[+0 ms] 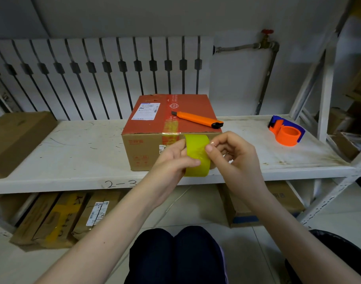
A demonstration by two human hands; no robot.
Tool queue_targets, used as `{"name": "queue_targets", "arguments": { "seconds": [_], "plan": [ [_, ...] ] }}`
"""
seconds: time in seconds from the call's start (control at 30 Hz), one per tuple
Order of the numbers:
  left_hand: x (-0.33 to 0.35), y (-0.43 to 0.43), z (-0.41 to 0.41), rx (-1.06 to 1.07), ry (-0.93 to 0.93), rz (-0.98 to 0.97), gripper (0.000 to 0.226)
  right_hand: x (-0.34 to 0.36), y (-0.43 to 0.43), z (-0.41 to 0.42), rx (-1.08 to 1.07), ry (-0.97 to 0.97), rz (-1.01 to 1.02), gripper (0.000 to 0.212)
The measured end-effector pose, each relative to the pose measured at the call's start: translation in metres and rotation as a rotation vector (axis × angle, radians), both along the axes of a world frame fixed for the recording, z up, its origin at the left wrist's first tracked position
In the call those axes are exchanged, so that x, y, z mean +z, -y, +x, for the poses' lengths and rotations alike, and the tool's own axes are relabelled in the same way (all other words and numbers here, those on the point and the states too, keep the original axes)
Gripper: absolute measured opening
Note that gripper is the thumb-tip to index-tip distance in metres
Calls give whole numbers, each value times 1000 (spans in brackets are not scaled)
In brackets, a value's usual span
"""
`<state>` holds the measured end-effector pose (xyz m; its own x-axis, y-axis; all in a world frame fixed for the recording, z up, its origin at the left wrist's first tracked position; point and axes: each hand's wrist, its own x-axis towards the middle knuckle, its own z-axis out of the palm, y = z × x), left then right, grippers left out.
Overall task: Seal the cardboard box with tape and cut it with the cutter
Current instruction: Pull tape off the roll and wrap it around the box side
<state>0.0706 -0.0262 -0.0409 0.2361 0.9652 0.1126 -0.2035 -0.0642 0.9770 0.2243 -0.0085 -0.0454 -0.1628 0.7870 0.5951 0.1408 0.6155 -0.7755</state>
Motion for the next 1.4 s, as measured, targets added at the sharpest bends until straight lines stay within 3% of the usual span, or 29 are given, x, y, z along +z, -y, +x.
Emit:
{"name": "queue_targets", "arguments": {
  "seconds": [0.2,0.37,0.57,0.7,0.8,0.87,1.0,1.13,1.23,1.4],
  "plan": [
    [-2,2,1,90,-128,106,50,-9,11,-8,-97,46,307,14],
    [-4,-5,2,204,-191,107,56,-20,6,-7,-189,44,474,2],
    [-9,-6,6,298,-179,97,59,-20,11,-9,-123,-46,431,5],
    [-9,2,5,402,-212,179,66,-18,16,-5,-213,80,352,7],
    [-3,11,3,528,-216,340,70,-20,16,-2,-296,218,482,25],
    [1,13,2,572,-311,461,69,-22,16,2,-301,250,576,26],
    [3,14,1,611,-434,582,69,-14,10,8,-384,205,560,19],
    [3,14,-1,621,-486,593,69,4,13,7,-395,116,500,26],
    [4,15,-2,624,-480,591,67,13,19,2,-323,250,582,30],
    [7,17,0,605,-521,611,67,14,19,-7,-412,483,706,27]
  ]
}}
